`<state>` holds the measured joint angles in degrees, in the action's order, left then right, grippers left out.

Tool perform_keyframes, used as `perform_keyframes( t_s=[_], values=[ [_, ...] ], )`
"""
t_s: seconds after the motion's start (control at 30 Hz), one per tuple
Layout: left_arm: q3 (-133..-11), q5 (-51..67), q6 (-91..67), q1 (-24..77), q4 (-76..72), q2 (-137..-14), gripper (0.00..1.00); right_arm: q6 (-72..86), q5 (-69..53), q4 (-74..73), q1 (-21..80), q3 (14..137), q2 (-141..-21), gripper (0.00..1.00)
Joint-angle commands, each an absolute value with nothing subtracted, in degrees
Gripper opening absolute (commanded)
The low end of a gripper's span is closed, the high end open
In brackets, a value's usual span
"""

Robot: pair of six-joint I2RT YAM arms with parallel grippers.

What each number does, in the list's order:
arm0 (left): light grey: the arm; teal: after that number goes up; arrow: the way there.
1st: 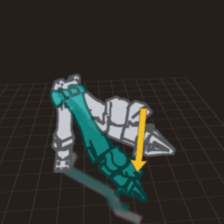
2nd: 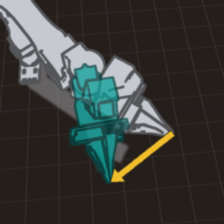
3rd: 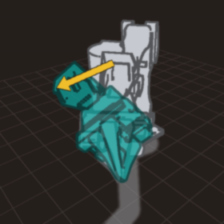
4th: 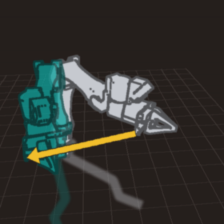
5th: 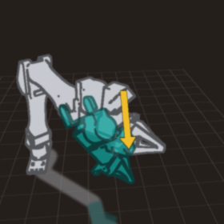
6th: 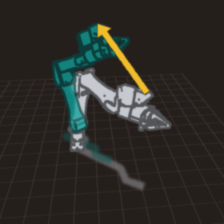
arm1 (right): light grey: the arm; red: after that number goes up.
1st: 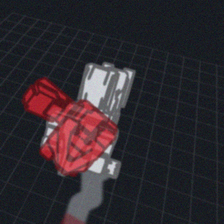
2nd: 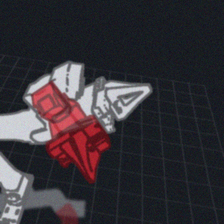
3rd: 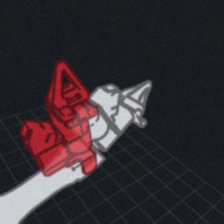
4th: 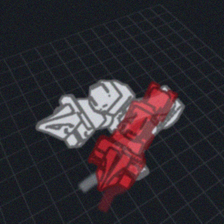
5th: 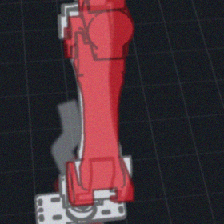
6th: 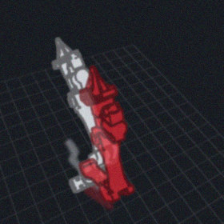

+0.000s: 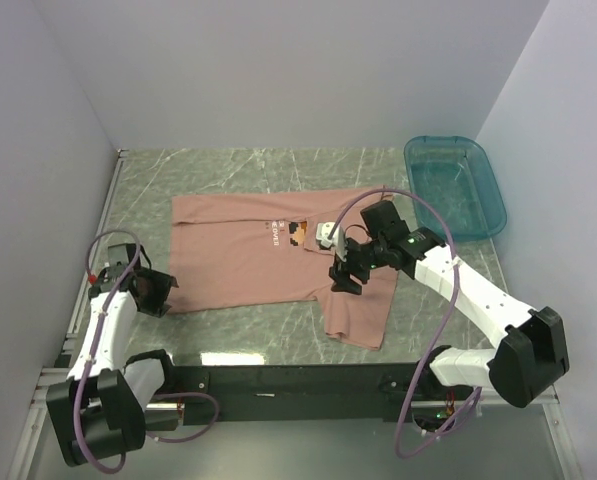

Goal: Fold and stack the t-shirts

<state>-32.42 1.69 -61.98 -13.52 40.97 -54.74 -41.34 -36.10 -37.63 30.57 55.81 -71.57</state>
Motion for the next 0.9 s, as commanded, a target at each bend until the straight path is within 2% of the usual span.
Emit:
perform_keyframes(
  t_s=[0.0,0.3,0.4,0.43,0.5,0.53,0.57,0.67,0.87],
  values=[
    [-30.68,-3.07,-64.51,-13.27,40.26,-57.38,0.57,-39.38,-35.68,-34.54,29.54,56.08,-71.19,0.69],
    [-29.27,-5.62,-65.39,-13.18,35.69,-62.83,0.50,-43.76,-42.08,-40.67,26.72,56.78,-70.40,0.69],
    [-28.65,-5.89,-65.66,-13.18,33.06,-66.35,0.44,-50.09,-45.96,-46.91,26.72,57.57,-69.53,0.69],
    [-28.48,-5.54,-65.48,-13.27,32.44,-67.05,0.36,-50.79,-46.23,-47.72,26.81,57.48,-68.30,0.68],
    [-28.13,-4.05,-64.69,-13.18,31.03,-68.11,0.24,-51.77,-44.66,-48.25,27.07,56.52,-66.80,0.68],
    [-27.86,-3.52,-64.60,-13.18,30.76,-68.03,0.09,-51.94,-42.04,-48.34,27.42,55.99,-65.40,0.68],
    [-27.60,-3.25,-64.51,-13.27,30.76,-66.98,0.06,-52.47,-40.62,-48.51,28.20,55.38,-64.61,0.68],
    [-27.51,-2.99,-64.16,-13.18,31.46,-63.21,0.01,-54.66,-34.40,-50.27,30.83,51.95,-61.88,0.67],
    [-27.33,-1.85,-63.81,-13.27,32.96,-57.75,0.00,-60.89,-22.60,-50.10,37.78,40.09,-57.13,0.64]
  ],
)
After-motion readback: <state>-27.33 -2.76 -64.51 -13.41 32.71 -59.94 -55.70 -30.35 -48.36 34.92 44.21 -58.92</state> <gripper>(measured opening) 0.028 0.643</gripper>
